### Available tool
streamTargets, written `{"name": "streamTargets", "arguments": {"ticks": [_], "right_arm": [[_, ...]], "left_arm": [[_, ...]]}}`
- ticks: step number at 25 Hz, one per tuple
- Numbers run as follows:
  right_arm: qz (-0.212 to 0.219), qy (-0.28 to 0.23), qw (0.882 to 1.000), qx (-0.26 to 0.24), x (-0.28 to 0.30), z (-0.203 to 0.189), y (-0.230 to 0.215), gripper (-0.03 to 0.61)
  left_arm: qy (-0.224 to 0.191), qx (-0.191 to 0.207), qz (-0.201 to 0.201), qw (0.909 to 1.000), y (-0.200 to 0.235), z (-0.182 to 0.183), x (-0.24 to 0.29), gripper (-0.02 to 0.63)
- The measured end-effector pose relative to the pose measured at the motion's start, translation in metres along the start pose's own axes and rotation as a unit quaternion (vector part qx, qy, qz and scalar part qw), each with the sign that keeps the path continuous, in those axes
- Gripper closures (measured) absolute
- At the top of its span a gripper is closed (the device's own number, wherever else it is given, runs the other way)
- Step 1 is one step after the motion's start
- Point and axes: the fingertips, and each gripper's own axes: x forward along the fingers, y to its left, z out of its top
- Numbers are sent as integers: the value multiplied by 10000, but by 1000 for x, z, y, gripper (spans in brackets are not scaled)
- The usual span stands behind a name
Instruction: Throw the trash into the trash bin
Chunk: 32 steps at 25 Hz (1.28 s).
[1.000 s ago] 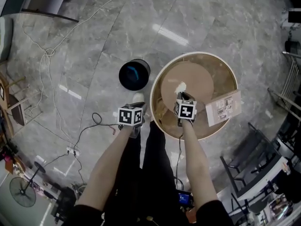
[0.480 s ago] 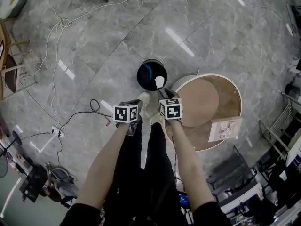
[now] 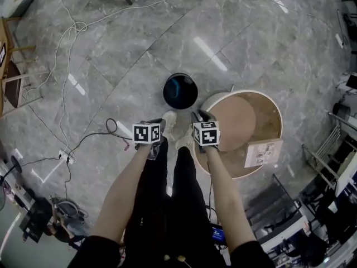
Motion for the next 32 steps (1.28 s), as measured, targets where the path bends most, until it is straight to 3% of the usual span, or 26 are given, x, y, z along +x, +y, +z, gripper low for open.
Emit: {"name": "streamTargets", "arguments": {"ticks": [4,7,11,14,16,18,23,32], "right_arm": [[-90,-465,9987,163,-60,9,-10,462],[-286,-978,9938,438,-110,16,-24,469],[-431,-1706,9824,630,-178,15,-27,482],[-628,-2255,9707,545,-234,11,-18,509],[-760,-2650,9587,693,-272,5,-11,551],[-872,-3073,9434,887,-309,0,-4,575],[-1213,-3933,9046,1110,-395,-16,12,577],[-2129,-5074,8261,1217,-529,-49,17,577]], "left_arm": [[35,383,-109,9992,-29,7,-5,577],[-66,1031,-386,9939,-67,24,-12,577],[-468,1628,-1060,9798,-133,44,-34,580],[-872,1968,-1662,9623,-183,58,-67,591],[-1081,2350,-1961,9459,-215,59,-93,597],[-1230,2871,-2212,9239,-248,57,-118,600],[-1570,4047,-2824,8554,-328,39,-183,601],[-2378,4953,-3542,7567,-439,11,-270,603]]}}
